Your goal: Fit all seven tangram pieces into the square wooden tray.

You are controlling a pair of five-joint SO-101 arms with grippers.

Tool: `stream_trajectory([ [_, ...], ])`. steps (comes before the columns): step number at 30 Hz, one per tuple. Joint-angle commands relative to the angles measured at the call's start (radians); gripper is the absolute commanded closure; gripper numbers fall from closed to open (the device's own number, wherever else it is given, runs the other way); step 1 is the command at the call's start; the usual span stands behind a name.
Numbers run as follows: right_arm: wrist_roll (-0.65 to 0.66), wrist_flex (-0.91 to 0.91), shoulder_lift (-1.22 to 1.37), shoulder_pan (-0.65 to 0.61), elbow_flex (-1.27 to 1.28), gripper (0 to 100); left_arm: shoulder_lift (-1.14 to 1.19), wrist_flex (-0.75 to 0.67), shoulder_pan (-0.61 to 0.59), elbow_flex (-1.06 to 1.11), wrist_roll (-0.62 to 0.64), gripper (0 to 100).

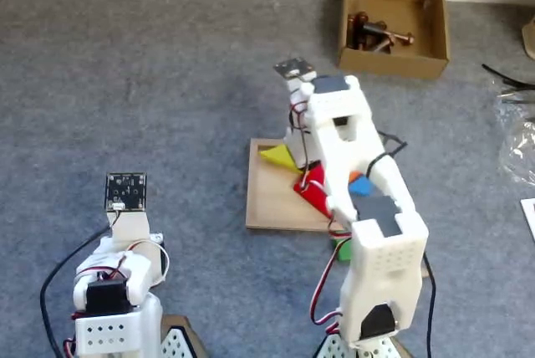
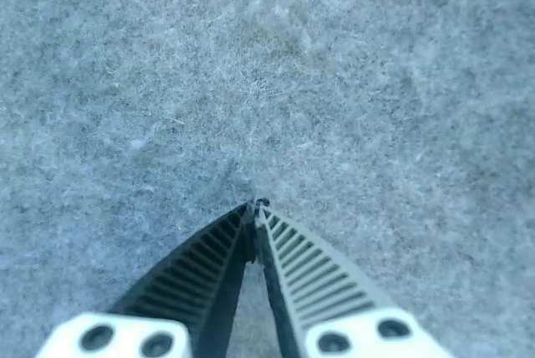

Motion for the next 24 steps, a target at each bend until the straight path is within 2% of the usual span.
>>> stream_trajectory([
  [1,-0.049,-0.016,-0.064,-0.036,-0.024,99.3,0.007,0.008,-0.008,0.021,0.002,100],
  [12,-0.048,-0.010,-0.067,-0.068,-0.028,99.3,0.007,0.008,-0.008,0.021,0.002,100],
  [18,-0.044,-0.024,-0.062,0.012,-0.076,99.3,0.007,0.008,-0.008,0.021,0.002,100],
  [24,-0.044,-0.142,-0.062,0.076,-0.091,99.3,0.007,0.008,-0.008,0.021,0.002,100],
])
